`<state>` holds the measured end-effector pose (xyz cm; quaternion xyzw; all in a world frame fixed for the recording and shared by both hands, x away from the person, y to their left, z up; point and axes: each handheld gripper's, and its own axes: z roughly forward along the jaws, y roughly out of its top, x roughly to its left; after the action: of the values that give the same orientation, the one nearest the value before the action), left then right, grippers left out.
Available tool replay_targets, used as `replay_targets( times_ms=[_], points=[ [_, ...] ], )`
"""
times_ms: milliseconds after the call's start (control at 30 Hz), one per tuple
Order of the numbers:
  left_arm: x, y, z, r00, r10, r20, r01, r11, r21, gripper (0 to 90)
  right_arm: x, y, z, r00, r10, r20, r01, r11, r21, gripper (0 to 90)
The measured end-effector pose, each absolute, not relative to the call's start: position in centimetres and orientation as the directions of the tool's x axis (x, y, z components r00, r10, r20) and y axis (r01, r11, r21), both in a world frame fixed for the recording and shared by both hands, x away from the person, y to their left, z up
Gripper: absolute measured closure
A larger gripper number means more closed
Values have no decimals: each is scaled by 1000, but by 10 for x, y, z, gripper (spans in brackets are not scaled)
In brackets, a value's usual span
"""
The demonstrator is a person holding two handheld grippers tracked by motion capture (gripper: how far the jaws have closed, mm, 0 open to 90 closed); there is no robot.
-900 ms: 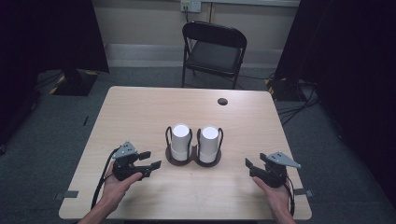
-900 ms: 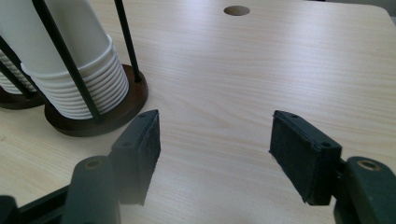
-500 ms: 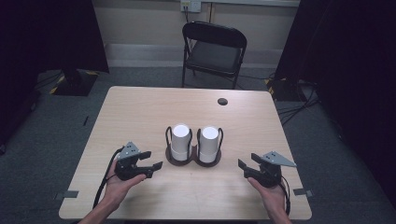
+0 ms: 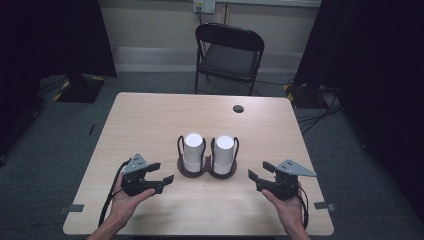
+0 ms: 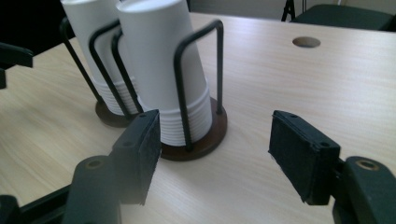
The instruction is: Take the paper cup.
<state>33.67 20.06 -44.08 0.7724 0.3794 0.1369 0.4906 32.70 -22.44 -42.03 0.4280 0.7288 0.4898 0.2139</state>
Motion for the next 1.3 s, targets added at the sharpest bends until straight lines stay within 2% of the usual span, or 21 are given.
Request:
replay_targets(
  times_ms=[200, 500, 1000, 1300],
  points=[
    [336, 200, -441, 676, 718, -168, 452, -224, 863, 301, 328, -215, -413, -580, 805, 127, 417, 159, 895, 328],
    [333, 192, -438, 705, 692, -158, 438, -249, 864, 293, 339, -187, -396, -632, 767, 106, 360, 171, 917, 302],
    [335, 191, -441, 717, 680, -152, 444, -277, 852, 284, 369, -170, -378, -664, 742, 87, 347, 203, 916, 198],
    [335, 191, -442, 718, 678, -157, 449, -279, 849, 281, 387, -162, -376, -683, 727, 73, 340, 228, 912, 193]
  ],
)
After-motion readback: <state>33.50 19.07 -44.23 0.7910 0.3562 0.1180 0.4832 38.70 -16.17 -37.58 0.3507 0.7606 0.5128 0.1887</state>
